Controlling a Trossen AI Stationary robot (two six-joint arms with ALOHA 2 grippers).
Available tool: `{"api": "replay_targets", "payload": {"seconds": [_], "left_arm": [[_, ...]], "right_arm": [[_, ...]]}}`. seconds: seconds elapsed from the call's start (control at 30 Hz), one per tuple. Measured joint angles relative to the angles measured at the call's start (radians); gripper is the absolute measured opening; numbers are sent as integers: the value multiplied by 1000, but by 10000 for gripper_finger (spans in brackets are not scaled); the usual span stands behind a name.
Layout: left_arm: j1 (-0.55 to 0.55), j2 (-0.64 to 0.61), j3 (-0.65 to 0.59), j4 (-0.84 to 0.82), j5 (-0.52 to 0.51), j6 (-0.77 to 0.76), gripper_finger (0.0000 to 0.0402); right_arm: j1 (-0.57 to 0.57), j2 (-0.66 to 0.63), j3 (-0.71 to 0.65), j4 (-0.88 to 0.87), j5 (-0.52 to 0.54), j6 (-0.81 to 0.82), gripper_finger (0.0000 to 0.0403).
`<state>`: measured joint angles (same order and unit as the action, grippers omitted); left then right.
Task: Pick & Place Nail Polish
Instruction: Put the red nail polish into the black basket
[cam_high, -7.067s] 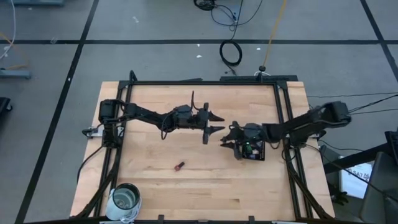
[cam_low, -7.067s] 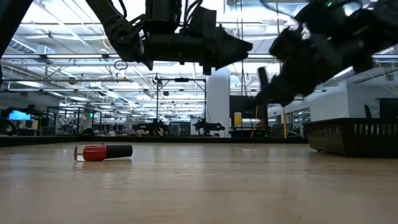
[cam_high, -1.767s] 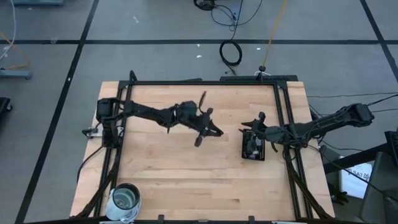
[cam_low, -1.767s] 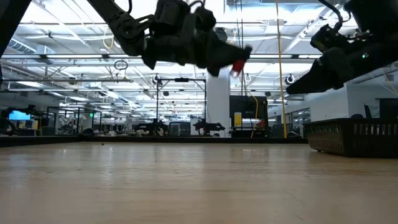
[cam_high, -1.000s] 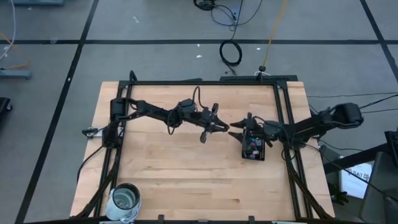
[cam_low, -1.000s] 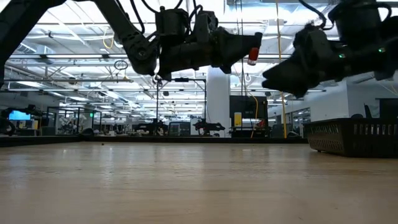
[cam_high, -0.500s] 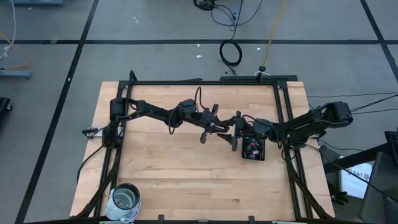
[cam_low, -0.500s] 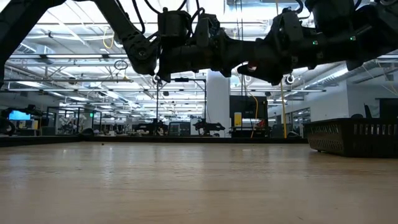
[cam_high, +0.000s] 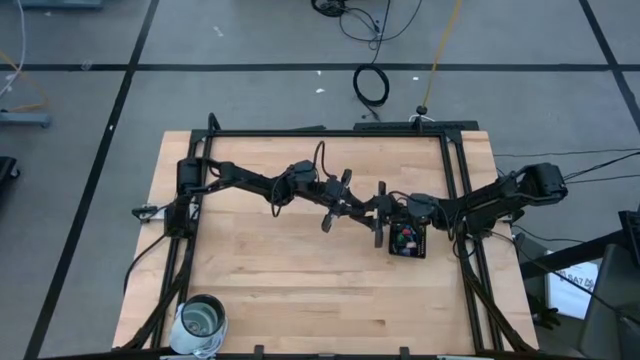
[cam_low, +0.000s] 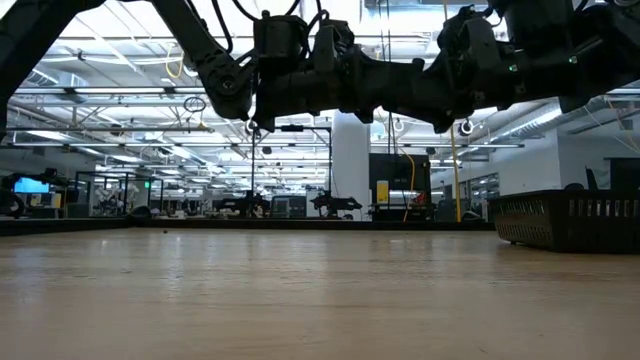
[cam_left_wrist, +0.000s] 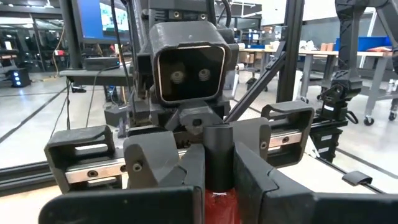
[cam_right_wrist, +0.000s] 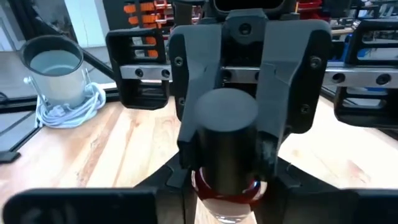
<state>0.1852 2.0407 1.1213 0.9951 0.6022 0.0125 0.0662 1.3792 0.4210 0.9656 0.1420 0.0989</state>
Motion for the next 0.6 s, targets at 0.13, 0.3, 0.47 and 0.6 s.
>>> {"api": "replay_targets", "payload": {"seconds": [0.13, 0.3, 0.47, 0.6], "left_arm": [[0, -1, 0, -3, 0, 0, 36], [-25, -6, 1, -50, -82, -59, 55], [-83, -98, 100, -567, -366, 66, 144], [-132, -140, 206, -869, -609, 198, 203]], "right_arm": [[0, 0, 0, -1, -7, -9, 96], [0, -2, 0, -48, -12, 45, 95], [-32, -49, 1, -234, -17, 115, 95], [-51, -163, 1, -446, -16, 134, 95]]}}
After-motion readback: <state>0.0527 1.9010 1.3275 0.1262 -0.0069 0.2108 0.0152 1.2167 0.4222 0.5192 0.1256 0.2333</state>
